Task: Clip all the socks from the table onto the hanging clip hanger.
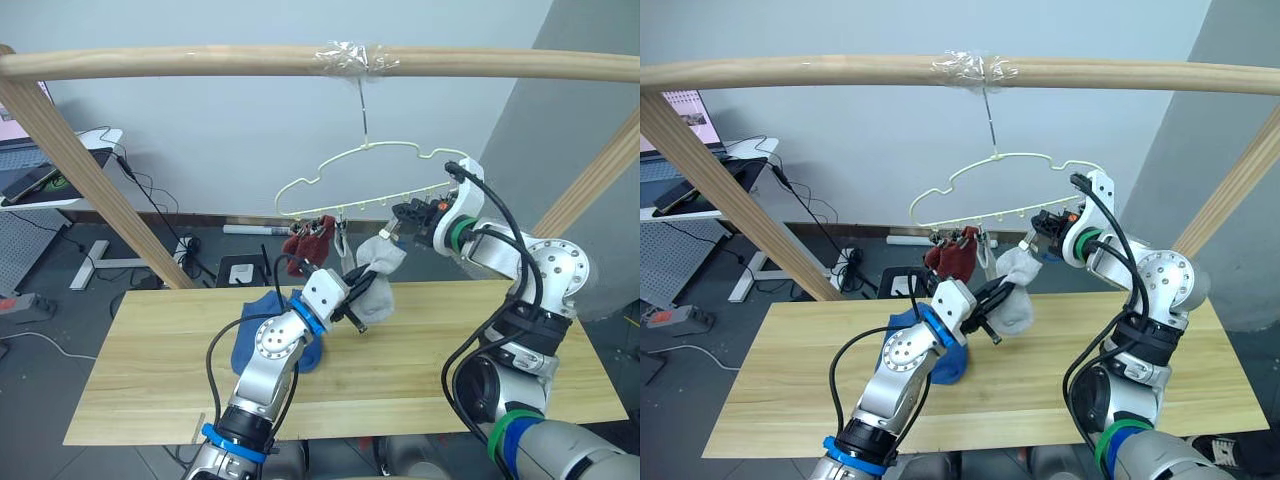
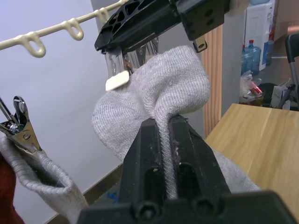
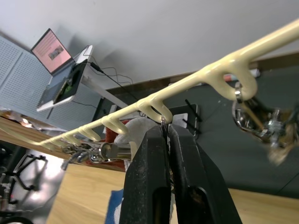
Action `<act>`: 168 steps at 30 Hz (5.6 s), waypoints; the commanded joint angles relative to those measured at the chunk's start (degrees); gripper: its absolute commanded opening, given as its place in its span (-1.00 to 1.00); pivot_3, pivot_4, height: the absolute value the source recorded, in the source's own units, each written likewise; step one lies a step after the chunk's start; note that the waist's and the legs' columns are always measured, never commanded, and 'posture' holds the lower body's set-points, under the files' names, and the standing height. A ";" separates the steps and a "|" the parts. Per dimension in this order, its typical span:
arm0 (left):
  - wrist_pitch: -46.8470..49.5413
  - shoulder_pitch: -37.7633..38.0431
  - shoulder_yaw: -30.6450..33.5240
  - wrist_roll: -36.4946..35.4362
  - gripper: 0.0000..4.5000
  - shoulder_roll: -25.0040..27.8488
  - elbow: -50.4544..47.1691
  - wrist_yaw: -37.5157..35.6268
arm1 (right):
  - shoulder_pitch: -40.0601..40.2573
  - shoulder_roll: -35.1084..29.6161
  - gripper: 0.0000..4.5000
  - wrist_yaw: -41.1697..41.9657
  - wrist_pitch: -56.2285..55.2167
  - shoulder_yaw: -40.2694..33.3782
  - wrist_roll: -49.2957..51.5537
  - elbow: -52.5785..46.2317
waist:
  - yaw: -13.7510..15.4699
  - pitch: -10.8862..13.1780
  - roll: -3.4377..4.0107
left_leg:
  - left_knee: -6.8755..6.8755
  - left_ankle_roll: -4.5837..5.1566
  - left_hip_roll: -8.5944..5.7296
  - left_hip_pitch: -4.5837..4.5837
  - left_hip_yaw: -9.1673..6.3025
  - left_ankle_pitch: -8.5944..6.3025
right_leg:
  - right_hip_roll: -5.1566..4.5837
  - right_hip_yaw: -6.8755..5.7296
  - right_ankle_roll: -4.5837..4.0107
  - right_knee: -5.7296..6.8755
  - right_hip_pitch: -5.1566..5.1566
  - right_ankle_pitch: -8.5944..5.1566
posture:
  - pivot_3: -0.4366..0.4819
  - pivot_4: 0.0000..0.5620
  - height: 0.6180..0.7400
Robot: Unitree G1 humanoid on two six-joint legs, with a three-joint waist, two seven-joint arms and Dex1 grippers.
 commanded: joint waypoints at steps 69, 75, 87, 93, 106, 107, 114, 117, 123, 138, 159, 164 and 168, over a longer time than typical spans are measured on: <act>32.24 4.18 15.75 -21.27 1.00 16.87 -30.75 -3.66 | 24.23 -5.65 -0.08 0.24 -62.85 37.73 -26.44 -2.70 | -0.37 0.15 0.11 | 0.03 0.00 0.10 -0.77 0.10 0.01 | 0.08 0.14 -0.07 0.16 -0.92 0.05 | -0.19 -0.48 1.00; 32.15 4.78 15.47 -21.19 1.00 16.78 -31.76 -3.06 | 20.17 -3.79 -0.08 -1.38 -65.55 36.11 -28.00 4.27 | -0.09 0.15 0.11 | 0.02 -0.01 0.09 -0.78 0.10 0.01 | 0.07 0.13 -0.27 0.16 -0.92 0.17 | -0.15 -0.50 1.00; 31.68 5.58 15.27 -20.76 1.00 17.18 -32.27 -2.88 | 15.03 -1.34 -0.08 -3.18 -68.62 34.73 -29.58 11.78 | -0.05 0.14 0.11 | 0.08 -0.01 0.09 -0.76 0.10 0.02 | 0.07 0.13 -0.28 0.27 -0.92 0.18 | -0.12 -0.53 1.00; 31.16 5.05 15.40 -20.63 1.00 17.51 -31.35 -3.27 | 11.21 0.77 -0.08 -3.25 -70.76 33.95 -29.28 16.34 | -0.02 0.14 0.11 | 0.21 -0.01 0.05 -0.69 0.10 0.02 | 0.05 0.14 -0.29 0.67 -0.97 0.18 | -0.11 -0.55 1.00; 31.87 6.72 13.91 -20.23 1.00 17.17 -33.68 -1.76 | 9.70 2.58 -0.08 -1.93 -71.34 33.50 -28.74 19.14 | 0.02 0.14 0.12 | 0.26 0.00 0.05 -0.59 0.08 0.05 | 0.06 0.14 -0.33 0.97 -0.98 0.16 | -0.09 -0.53 1.00; 32.00 6.71 13.76 -20.28 1.00 17.14 -33.85 -1.65 | 9.61 2.51 -0.08 -1.91 -71.40 33.38 -28.70 19.35 | 0.02 0.14 0.12 | 0.26 0.01 0.05 -0.58 0.08 0.05 | 0.06 0.14 -0.33 0.97 -0.98 0.16 | -0.09 -0.53 1.00; 32.46 6.35 13.36 -20.58 1.00 17.18 -34.15 -1.12 | 9.31 2.24 -0.35 -1.87 -71.50 32.74 -28.38 19.86 | 0.00 0.14 0.12 | 0.26 0.01 0.05 -0.58 0.08 0.05 | 0.06 0.13 -0.33 0.99 -0.98 0.16 | -0.10 -0.51 1.00; 32.73 6.09 13.25 -20.75 1.00 17.04 -34.39 -0.92 | 9.49 2.08 -0.75 -2.00 -71.52 32.49 -28.52 19.65 | 0.01 0.14 0.12 | 0.26 0.01 0.05 -0.58 0.08 0.05 | 0.06 0.14 -0.33 0.99 -0.98 0.16 | -0.10 -0.51 1.00; 32.67 6.07 12.28 -19.16 1.00 17.02 -33.10 -0.43 | 10.22 0.94 -0.99 -0.61 -68.25 30.95 -26.74 17.23 | 0.00 0.14 0.12 | 0.27 0.01 0.05 -0.58 0.08 0.05 | 0.06 0.14 -0.33 0.99 -0.98 0.16 | -0.12 -0.49 1.00; 21.46 -0.89 3.91 2.64 1.00 14.68 10.83 6.57 | 13.51 -12.19 -0.99 12.41 -42.74 31.92 -18.50 2.35 | -0.02 0.15 0.11 | 0.33 0.05 0.01 -0.58 0.06 0.07 | 0.06 0.11 -0.32 0.98 -0.96 0.15 | -0.28 -0.39 1.00; 15.27 -1.11 1.31 6.62 -0.73 12.35 20.41 -2.86 | 12.42 -11.38 -1.00 10.20 -37.80 28.71 -16.66 0.64 | -0.28 0.15 0.10 | 0.32 0.08 0.02 -0.49 0.05 0.09 | 0.05 0.11 -0.27 1.00 -0.87 0.13 | -0.32 -0.41 1.00; 22.01 0.33 5.36 -2.16 -0.99 7.89 11.16 -5.08 | 10.97 -12.63 -1.00 11.40 -29.50 25.95 -12.27 -0.19 | -0.19 0.15 0.10 | 0.33 0.08 0.00 -0.61 0.01 0.09 | 0.02 0.07 -0.30 0.97 -0.91 0.14 | -0.33 -0.44 1.00; 26.04 1.35 7.64 -9.55 -0.99 4.80 0.88 -6.63 | 8.88 -16.32 -1.00 13.34 -16.79 23.02 -7.15 -2.56 | -0.16 0.14 0.09 | 0.34 0.08 0.01 -0.62 -0.01 0.09 | 0.02 0.04 -0.31 0.98 -0.92 0.15 | -0.34 -0.47 1.00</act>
